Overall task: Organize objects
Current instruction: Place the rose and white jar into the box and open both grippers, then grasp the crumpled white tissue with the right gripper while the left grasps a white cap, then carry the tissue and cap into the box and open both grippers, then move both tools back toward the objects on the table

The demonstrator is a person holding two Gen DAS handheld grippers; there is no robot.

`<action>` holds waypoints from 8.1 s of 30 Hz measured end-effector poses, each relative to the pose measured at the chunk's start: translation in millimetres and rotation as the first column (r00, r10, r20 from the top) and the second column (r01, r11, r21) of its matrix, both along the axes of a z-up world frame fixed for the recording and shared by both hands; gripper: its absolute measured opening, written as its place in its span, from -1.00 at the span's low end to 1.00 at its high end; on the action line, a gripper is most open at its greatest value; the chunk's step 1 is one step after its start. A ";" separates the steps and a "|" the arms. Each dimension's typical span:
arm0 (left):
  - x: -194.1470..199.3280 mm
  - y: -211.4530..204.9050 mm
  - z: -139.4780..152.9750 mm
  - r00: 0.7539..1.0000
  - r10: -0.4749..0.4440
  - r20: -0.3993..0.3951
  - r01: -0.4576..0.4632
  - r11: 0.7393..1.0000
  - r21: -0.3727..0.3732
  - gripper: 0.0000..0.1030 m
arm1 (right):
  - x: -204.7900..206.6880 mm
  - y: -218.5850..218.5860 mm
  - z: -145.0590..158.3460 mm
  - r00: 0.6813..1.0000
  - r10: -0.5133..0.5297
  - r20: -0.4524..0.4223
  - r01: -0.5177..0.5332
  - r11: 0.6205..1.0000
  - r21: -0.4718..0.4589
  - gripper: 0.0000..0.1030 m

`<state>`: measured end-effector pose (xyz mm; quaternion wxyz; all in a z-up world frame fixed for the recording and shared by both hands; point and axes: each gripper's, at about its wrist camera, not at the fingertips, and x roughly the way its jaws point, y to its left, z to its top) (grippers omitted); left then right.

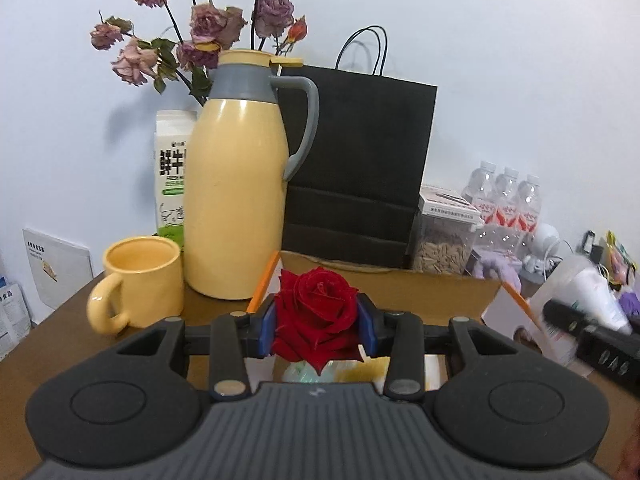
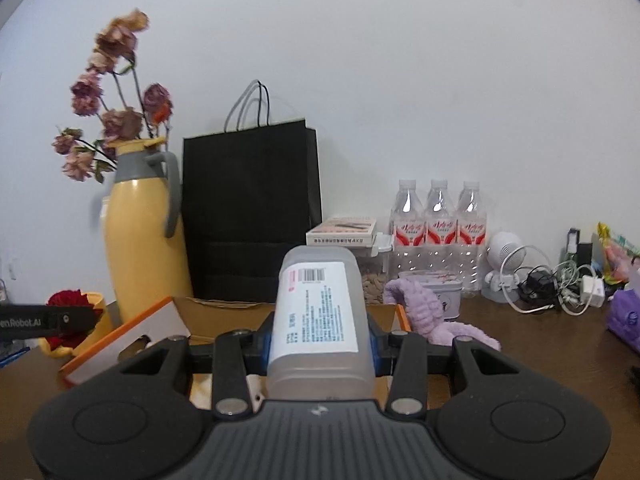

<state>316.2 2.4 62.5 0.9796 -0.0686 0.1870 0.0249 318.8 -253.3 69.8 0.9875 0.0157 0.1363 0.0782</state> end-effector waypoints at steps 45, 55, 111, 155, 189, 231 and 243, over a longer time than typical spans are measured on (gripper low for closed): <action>26.9 -23.8 -19.6 0.999 -0.024 0.033 0.021 0.996 0.086 1.00 | 24.0 16.0 -23.9 0.998 0.021 -0.062 -0.027 0.996 -0.085 1.00; -18.0 -5.3 -10.1 0.995 0.015 0.098 -0.023 0.997 0.079 1.00 | -15.4 15.5 -5.5 0.998 0.067 -0.013 -0.067 0.992 -0.102 1.00; -109.0 59.0 -61.4 0.990 0.019 -0.139 -0.020 1.000 -0.007 1.00 | -45.3 31.9 -47.0 0.865 0.074 -0.497 -0.016 0.993 0.120 0.49; -126.9 40.5 -87.5 0.964 -0.085 -0.252 0.103 0.993 0.059 -0.44 | -132.1 -2.6 -40.3 0.988 0.125 -0.088 -0.113 0.985 0.129 0.50; -23.4 -9.7 7.6 0.994 -0.108 0.011 0.108 0.994 0.029 -0.44 | -27.3 15.2 16.4 0.984 0.159 0.078 -0.162 0.986 0.030 0.49; 41.6 -20.1 -23.5 0.998 -0.054 0.036 0.051 0.995 0.083 1.00 | 35.1 25.7 -30.3 0.988 0.130 -0.086 -0.137 0.987 -0.082 1.00; 3.0 0.8 -19.9 0.996 -0.011 0.089 0.006 0.998 0.062 1.00 | -1.4 18.0 -21.2 0.991 0.127 -0.031 -0.130 0.987 -0.091 1.00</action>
